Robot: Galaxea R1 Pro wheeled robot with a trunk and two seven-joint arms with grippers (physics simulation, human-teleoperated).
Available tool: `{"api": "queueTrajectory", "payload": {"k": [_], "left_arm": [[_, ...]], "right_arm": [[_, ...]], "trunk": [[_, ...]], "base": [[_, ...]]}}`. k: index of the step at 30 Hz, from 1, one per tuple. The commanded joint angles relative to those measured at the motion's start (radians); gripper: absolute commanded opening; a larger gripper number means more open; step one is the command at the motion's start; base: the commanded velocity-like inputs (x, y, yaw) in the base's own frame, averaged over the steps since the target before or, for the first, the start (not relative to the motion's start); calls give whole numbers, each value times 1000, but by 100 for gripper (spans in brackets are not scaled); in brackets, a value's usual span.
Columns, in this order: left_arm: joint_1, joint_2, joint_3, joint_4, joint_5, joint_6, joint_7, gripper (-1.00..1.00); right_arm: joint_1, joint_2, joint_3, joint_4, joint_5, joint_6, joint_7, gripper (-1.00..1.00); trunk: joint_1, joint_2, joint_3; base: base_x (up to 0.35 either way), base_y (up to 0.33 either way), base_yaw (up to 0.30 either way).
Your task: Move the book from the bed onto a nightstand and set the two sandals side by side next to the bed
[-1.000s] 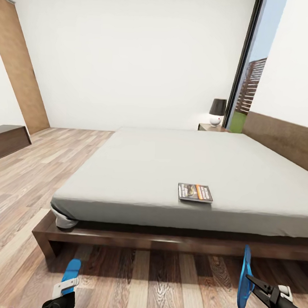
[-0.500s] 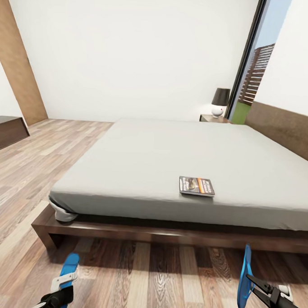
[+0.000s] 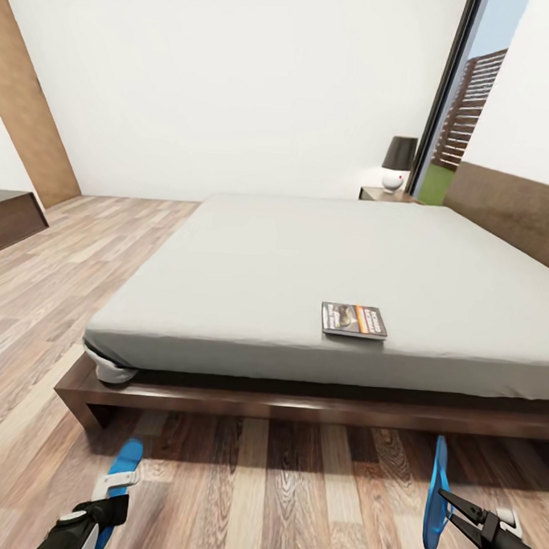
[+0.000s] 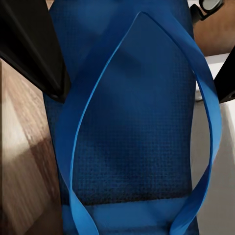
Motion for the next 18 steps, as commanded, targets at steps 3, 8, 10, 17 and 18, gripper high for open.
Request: {"api": "queueTrajectory", "payload": {"k": [3,8,10,17,18], "left_arm": [[-1,-1,5,20,-13,-10,-5,-100],[-1,-1,7,29,-12,-35,-7,-100],[-1,-1,8,30,-10,-43,-7,-100],[-1,-1,11,30,-8,-75,-7,-100],[-1,-1,12,30,-8,-76,-7,-100]], "right_arm": [[-1,0,-2,0,-2,9,1,-100],[-1,0,-2,0,-3,9,1,-100],[-1,0,-2,0,-3,9,1,-100],[-1,0,-2,0,-3,9,1,-100],[-1,0,-2,-1,-3,9,1,-100]], "trunk": [[1,-1,-12],[3,-2,-32],[4,-3,-40],[7,-4,-67],[8,-5,-70]], "base": [[0,0,0],[0,0,0],[0,0,0],[0,0,0],[0,0,0]]}}
